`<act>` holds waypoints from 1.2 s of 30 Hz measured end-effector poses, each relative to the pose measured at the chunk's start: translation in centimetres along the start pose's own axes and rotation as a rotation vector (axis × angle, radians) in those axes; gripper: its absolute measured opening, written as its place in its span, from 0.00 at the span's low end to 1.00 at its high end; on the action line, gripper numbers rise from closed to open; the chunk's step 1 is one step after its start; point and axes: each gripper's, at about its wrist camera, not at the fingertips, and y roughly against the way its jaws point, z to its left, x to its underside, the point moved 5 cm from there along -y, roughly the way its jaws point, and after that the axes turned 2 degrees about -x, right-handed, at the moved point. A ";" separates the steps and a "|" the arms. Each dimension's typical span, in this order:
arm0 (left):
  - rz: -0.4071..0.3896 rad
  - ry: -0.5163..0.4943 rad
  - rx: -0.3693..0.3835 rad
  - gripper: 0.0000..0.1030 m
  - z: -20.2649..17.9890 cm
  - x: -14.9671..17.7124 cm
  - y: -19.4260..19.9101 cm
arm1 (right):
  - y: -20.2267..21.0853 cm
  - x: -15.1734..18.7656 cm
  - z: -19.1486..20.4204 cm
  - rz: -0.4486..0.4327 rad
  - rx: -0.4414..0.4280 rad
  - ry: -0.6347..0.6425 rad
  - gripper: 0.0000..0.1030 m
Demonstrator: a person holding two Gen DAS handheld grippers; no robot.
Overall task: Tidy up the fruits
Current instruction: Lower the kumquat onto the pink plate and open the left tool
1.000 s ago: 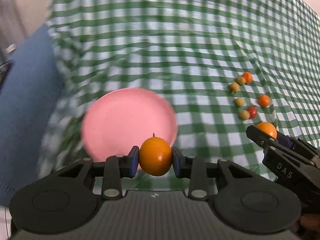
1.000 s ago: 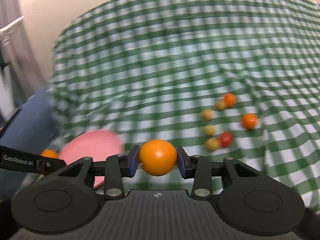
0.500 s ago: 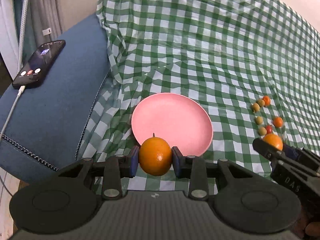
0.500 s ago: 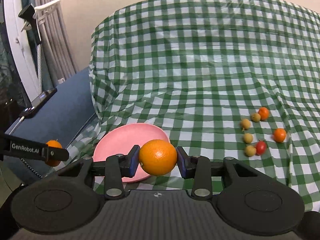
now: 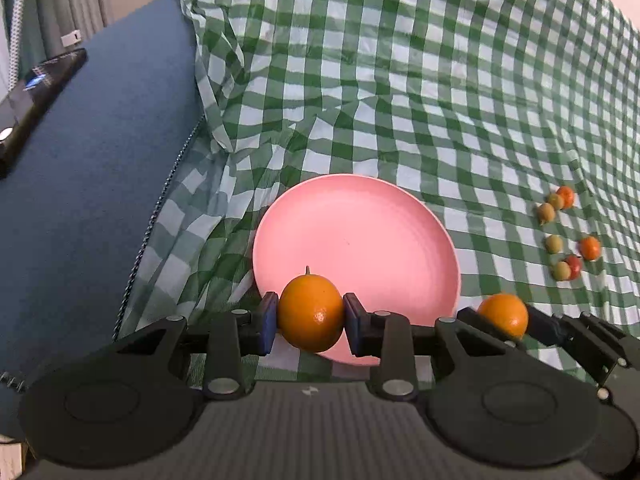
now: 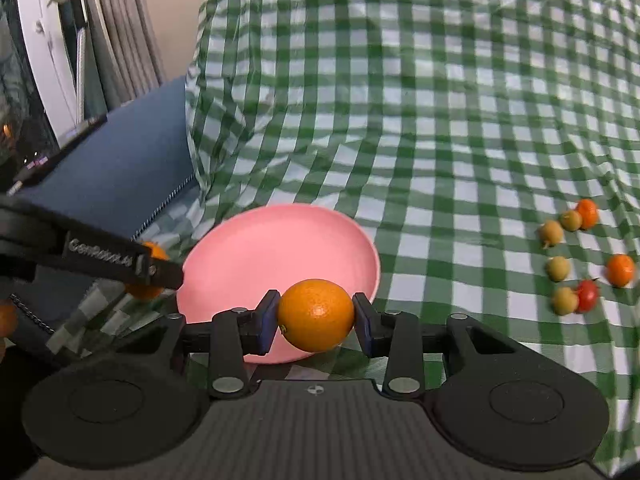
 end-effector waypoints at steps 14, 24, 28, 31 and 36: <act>0.022 -0.045 -0.029 0.37 0.2 -1.9 -5.7 | -6.3 -0.5 0.3 0.057 0.015 0.021 0.39; -0.120 -0.025 -0.038 1.00 0.9 -3.3 -1.9 | -3.9 -3.0 -0.4 -0.002 0.028 0.008 0.83; -0.101 -0.019 -0.063 1.00 1.0 -1.5 0.3 | -0.1 -2.2 -0.1 -0.002 0.027 -0.008 0.87; -0.079 0.002 -0.071 1.00 1.5 0.7 2.4 | 3.0 -1.0 0.2 0.014 0.036 -0.027 0.89; -0.068 0.003 -0.058 1.00 1.5 4.3 5.8 | 7.3 0.5 1.3 0.002 0.019 -0.033 0.92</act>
